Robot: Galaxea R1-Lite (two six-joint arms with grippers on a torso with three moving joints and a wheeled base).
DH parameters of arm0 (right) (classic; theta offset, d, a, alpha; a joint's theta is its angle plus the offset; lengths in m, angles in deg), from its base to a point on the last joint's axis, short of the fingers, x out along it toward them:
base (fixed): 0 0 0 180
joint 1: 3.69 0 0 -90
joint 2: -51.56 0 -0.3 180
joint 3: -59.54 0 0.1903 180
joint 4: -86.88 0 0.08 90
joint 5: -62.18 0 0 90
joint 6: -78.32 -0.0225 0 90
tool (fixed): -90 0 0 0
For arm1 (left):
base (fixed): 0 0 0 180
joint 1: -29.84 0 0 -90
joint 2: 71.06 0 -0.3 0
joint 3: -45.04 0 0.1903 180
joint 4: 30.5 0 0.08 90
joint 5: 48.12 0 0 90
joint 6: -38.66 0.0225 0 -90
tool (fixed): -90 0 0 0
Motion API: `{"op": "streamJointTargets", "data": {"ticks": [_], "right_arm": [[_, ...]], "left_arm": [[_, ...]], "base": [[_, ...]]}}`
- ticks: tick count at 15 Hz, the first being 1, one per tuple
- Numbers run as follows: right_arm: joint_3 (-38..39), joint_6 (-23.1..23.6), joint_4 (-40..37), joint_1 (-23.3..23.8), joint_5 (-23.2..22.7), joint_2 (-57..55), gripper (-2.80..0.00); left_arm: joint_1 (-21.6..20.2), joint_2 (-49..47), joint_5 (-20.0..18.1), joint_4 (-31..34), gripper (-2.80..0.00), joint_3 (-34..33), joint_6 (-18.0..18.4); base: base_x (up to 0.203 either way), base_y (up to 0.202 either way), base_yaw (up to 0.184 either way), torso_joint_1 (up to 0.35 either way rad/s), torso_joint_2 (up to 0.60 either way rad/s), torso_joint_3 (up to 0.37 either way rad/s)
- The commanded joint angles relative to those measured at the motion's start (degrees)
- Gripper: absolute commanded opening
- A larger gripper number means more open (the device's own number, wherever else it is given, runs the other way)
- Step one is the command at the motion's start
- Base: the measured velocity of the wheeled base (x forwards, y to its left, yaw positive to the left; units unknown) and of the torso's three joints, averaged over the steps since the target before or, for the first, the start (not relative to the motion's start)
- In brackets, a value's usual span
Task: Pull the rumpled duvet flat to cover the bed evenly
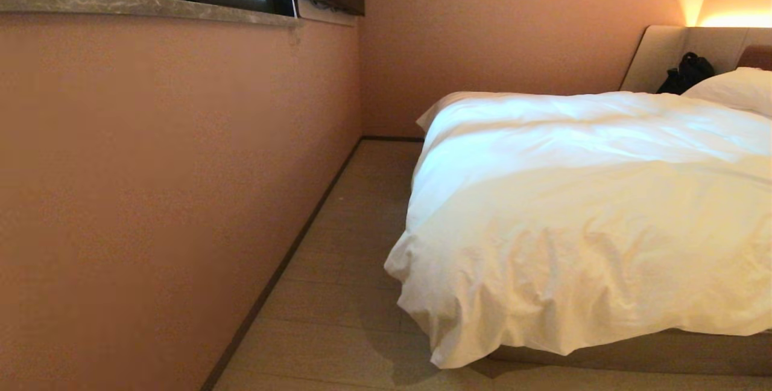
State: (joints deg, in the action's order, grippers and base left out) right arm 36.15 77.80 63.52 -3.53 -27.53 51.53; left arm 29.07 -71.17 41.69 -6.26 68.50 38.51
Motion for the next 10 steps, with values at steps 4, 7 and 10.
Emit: {"op": "streamJointTargets", "data": {"ticks": [4, 7, 10], "right_arm": [[0.0, -0.03, 0.0, -0.06, -0.01, 0.02, -2.8], [-0.06, 0.0, 0.0, -0.06, -0.03, 0.02, -2.8], [-0.06, 0.0, 0.0, -0.06, -0.03, 0.02, -2.8]], "left_arm": [[-0.02, 0.02, 0.01, 0.0, -2.8, -0.01, -0.02], [-0.02, 0.02, 0.01, 0.0, -2.8, -0.01, -0.02], [-0.02, 0.02, 0.01, 0.0, -2.8, -0.01, -0.02]], "base": [[0.0, 0.0, 0.0, 0.0, 0.0, 0.0], [0.0, 0.0, 0.0, 0.0, 0.0, 0.0], [0.0, 0.0, 0.0, 0.0, 0.0, 0.0]]}}
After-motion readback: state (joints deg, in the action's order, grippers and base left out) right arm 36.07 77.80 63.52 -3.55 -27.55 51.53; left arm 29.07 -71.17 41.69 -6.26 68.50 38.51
